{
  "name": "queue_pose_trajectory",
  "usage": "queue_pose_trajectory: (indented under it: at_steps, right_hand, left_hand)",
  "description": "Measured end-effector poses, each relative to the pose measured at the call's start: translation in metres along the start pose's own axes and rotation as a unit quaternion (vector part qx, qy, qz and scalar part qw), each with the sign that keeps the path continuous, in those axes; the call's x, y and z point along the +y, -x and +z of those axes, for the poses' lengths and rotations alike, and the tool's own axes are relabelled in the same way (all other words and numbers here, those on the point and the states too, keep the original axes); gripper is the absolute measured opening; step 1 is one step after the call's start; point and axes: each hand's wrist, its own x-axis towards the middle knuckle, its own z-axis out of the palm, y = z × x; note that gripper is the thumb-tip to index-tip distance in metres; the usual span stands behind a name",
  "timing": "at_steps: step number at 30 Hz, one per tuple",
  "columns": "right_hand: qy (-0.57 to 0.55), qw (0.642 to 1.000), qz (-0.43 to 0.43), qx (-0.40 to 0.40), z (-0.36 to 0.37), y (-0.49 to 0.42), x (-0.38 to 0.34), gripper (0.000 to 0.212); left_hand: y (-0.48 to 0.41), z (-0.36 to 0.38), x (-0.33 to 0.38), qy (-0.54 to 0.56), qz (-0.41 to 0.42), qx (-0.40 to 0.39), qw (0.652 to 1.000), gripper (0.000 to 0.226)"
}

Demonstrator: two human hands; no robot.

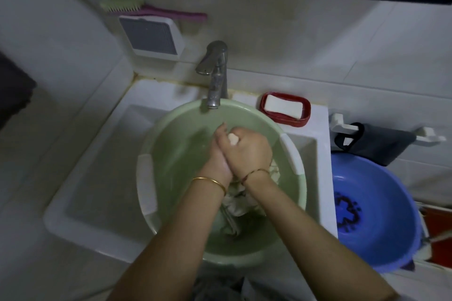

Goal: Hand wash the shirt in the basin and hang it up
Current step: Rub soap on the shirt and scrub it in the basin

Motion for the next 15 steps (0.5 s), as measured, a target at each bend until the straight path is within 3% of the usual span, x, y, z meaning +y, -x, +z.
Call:
queue_pose_trajectory:
  at_steps: [3, 8, 12, 15]
  right_hand:
    - [-0.005, 0.998, 0.06, -0.001, -0.006, -0.034, 0.011, 0.025]
    - [-0.029, 0.999, -0.021, -0.016, 0.008, -0.008, 0.009, 0.025]
    - [-0.06, 0.996, 0.063, 0.015, -0.005, -0.04, 0.023, 0.019]
    - [-0.056, 0.998, -0.015, 0.008, 0.008, -0.012, 0.017, 0.024]
  left_hand:
    - [0.001, 0.008, -0.004, 0.027, -0.056, 0.002, 0.998, 0.034]
    - [-0.001, 0.004, 0.002, 0.008, -0.014, 0.046, 0.999, 0.036]
    - [0.001, 0.009, -0.009, -0.083, -0.075, 0.064, 0.992, 0.041]
    - [-0.003, 0.003, 0.002, -0.124, -0.018, 0.062, 0.99, 0.032]
